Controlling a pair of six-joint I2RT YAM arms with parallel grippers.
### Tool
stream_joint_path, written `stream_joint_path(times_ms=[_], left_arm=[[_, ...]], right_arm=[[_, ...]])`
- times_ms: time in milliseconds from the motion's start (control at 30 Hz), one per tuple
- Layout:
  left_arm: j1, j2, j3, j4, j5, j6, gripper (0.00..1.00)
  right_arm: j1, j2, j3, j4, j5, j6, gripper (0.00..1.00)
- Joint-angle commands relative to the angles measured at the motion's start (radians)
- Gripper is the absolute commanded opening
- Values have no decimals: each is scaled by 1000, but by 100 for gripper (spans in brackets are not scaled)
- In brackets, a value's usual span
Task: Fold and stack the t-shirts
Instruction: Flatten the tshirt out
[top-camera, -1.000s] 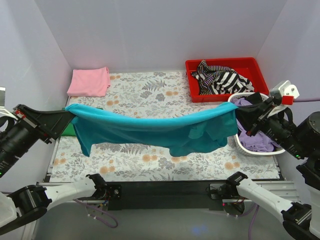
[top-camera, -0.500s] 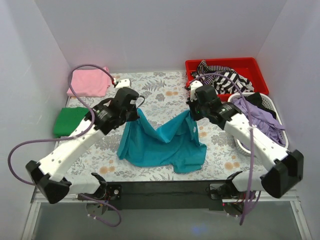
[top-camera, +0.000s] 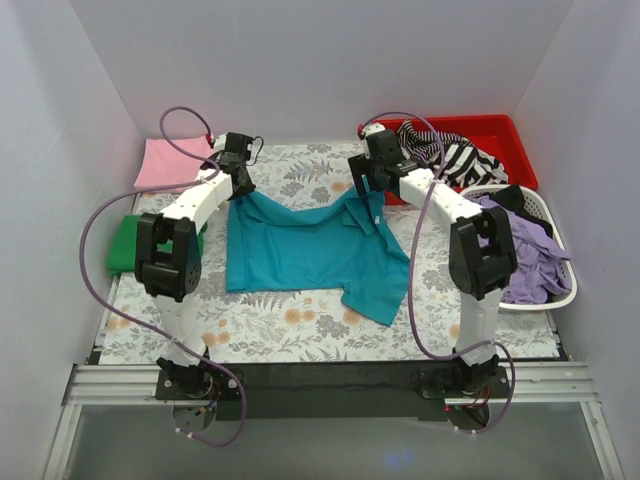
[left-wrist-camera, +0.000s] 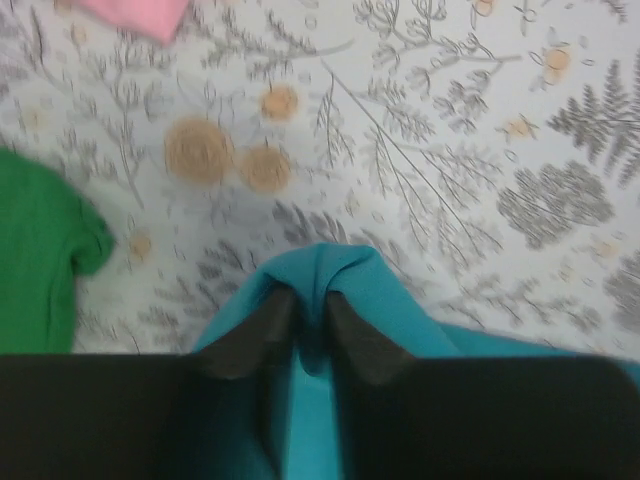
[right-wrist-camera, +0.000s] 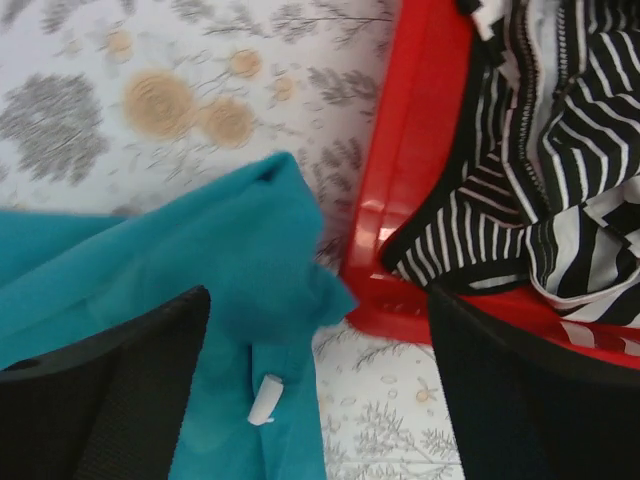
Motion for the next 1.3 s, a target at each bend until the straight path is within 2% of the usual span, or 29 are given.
stream_joint_path(times_ms=[0, 33, 67, 167, 233, 300, 400, 500, 533, 600, 867, 1033, 1133, 1167, 1233, 1267], left_arm=[[16, 99, 121, 28, -113, 56, 58], [27, 137, 137, 35, -116, 62, 72], [46, 148, 157, 38, -120, 70, 78], [67, 148, 186, 41, -115, 91, 81], [66, 124, 154, 46, -71, 105, 82], [66, 61, 82, 77, 50, 111, 82], [60, -43, -9, 133, 222, 105, 84], [55, -105, -115, 181, 348, 93, 84], [55, -109, -151, 207, 447, 90, 84], [52, -82, -165, 213, 509, 81, 85], [32, 42, -127, 206, 506, 44, 86], [29, 88, -136, 227, 514, 28, 85], [27, 102, -136, 227, 516, 27, 78], [27, 104, -136, 229, 509, 27, 72], [27, 104, -135, 227, 499, 28, 50], [27, 105, -136, 226, 496, 33, 19]], right_arm=[[-42, 104, 119, 2, 160, -50, 98], [-56, 99, 118, 1, 138, -56, 98], [-65, 86, 101, 7, 109, -53, 98], [-71, 0, 52, 43, -3, -31, 98], [-70, -45, 21, 38, -175, -30, 98], [-68, -52, 10, 9, -314, -7, 98], [-61, -51, -11, 6, -412, 29, 97], [-29, -20, -11, 3, -445, 35, 96], [-21, -7, -2, -2, -444, 38, 96], [-13, 45, 6, -3, -437, 44, 95], [10, 205, 117, -17, -385, 45, 90], [15, 245, 157, -40, -310, 36, 88], [18, 253, 168, -45, -287, 30, 82], [21, 256, 170, -57, -272, 30, 72], [28, 260, 185, -74, -223, 24, 59], [30, 256, 187, -84, -209, 22, 44]])
